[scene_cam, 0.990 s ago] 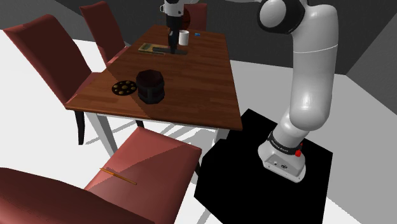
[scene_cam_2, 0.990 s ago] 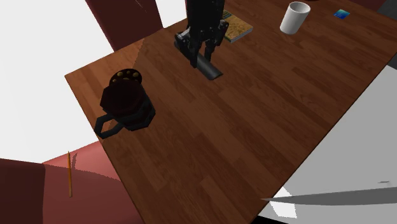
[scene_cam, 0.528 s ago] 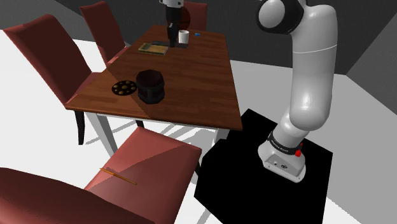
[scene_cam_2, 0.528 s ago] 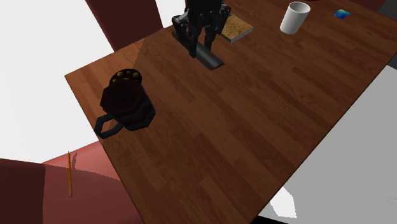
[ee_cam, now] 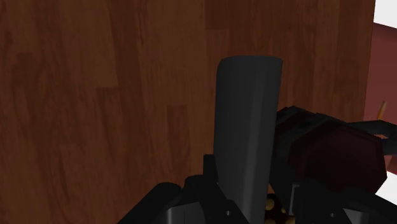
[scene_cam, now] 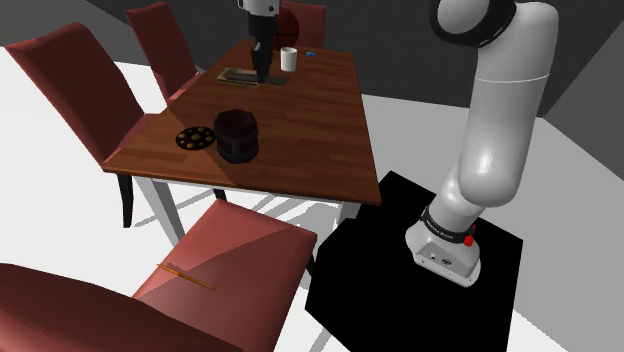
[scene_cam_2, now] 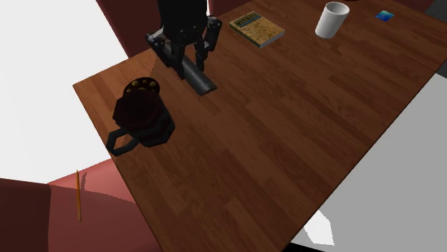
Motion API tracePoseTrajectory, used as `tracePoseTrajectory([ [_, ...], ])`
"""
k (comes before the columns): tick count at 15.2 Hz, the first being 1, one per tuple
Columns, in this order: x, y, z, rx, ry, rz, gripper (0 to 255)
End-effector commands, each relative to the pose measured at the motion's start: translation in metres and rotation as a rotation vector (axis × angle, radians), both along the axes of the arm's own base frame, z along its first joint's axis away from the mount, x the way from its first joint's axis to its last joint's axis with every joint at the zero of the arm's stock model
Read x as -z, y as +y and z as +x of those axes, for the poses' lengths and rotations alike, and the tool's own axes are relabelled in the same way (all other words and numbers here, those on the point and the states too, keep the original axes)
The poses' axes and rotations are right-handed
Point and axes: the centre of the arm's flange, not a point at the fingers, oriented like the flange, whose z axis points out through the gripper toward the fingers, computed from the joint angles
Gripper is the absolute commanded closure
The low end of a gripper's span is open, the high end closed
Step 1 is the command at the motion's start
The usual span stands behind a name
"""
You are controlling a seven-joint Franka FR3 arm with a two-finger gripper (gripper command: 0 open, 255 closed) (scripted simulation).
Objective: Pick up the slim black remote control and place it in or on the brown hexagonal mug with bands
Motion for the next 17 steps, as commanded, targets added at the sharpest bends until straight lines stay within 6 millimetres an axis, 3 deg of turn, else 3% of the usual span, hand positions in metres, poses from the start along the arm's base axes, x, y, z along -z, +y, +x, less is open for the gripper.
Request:
tracePoseTrajectory([
  [1, 0.001, 0.028, -0.012, 0.001, 0.0, -0.001, 255],
  [11, 0.006, 0.143, -0.066, 0.001, 0.0, -0.001, 255],
  [17, 0.038, 0.143, -0.066, 0.001, 0.0, -0.001, 255],
])
